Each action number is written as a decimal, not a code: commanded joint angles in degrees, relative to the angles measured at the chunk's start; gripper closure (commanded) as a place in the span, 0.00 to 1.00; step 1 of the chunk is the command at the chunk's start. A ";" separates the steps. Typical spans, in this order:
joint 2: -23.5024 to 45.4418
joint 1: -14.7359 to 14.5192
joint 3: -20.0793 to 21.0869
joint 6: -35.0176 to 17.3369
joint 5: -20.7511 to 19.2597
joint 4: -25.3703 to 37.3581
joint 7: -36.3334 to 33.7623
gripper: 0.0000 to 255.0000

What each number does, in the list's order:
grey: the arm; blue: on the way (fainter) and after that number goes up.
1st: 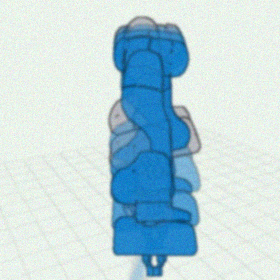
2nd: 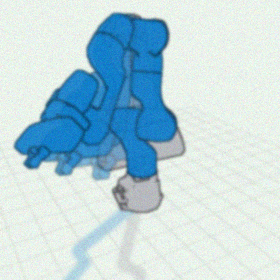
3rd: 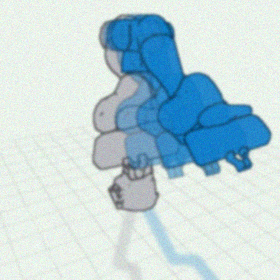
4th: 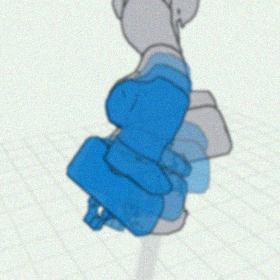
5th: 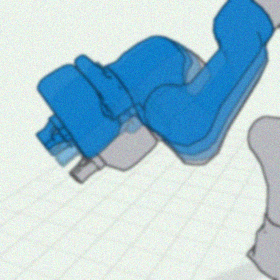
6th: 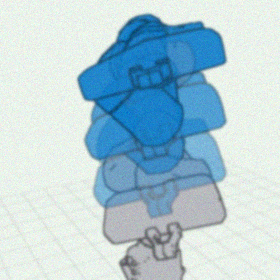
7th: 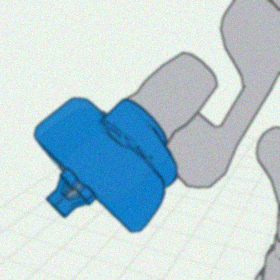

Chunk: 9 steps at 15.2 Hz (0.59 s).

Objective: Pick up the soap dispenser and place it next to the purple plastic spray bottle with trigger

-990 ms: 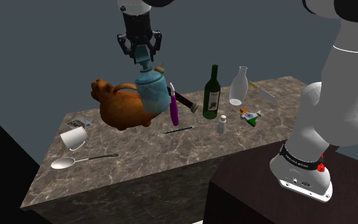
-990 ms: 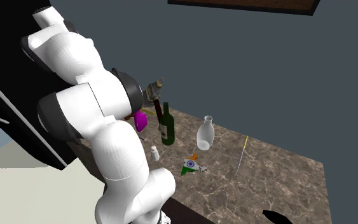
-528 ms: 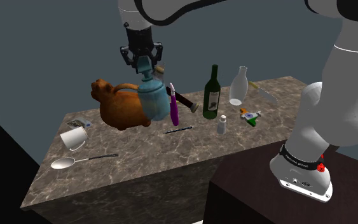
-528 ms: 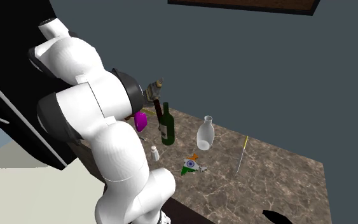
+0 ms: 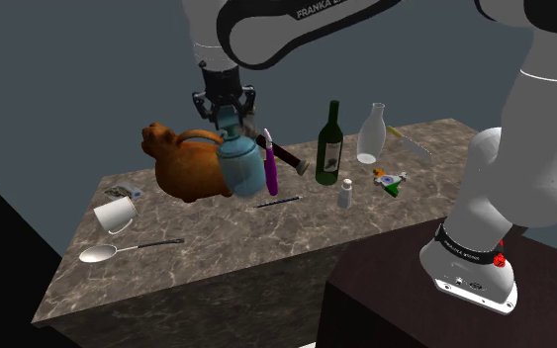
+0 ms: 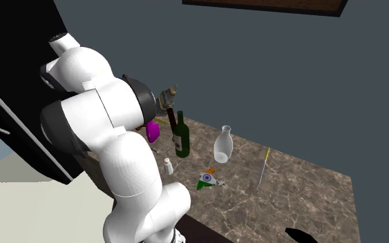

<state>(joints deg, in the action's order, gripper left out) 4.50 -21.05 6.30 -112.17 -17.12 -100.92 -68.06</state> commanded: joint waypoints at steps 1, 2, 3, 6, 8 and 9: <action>0.17 0.05 -0.05 -1.38 -0.19 -1.15 -0.35 1.00; 0.26 0.07 -0.07 -2.10 -0.29 -1.80 -0.56 1.00; 0.36 0.08 -0.09 -2.81 -0.40 -2.44 -0.77 1.00; 0.72 0.12 -0.15 -4.91 -0.75 -4.26 -1.41 1.00; 1.03 0.15 -0.20 -6.30 -1.01 -5.40 -1.85 1.00; 1.20 0.16 -0.22 -7.00 -1.15 -5.95 -2.08 1.00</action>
<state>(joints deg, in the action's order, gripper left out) 5.65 -20.88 6.08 -118.48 -18.14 -106.30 -69.89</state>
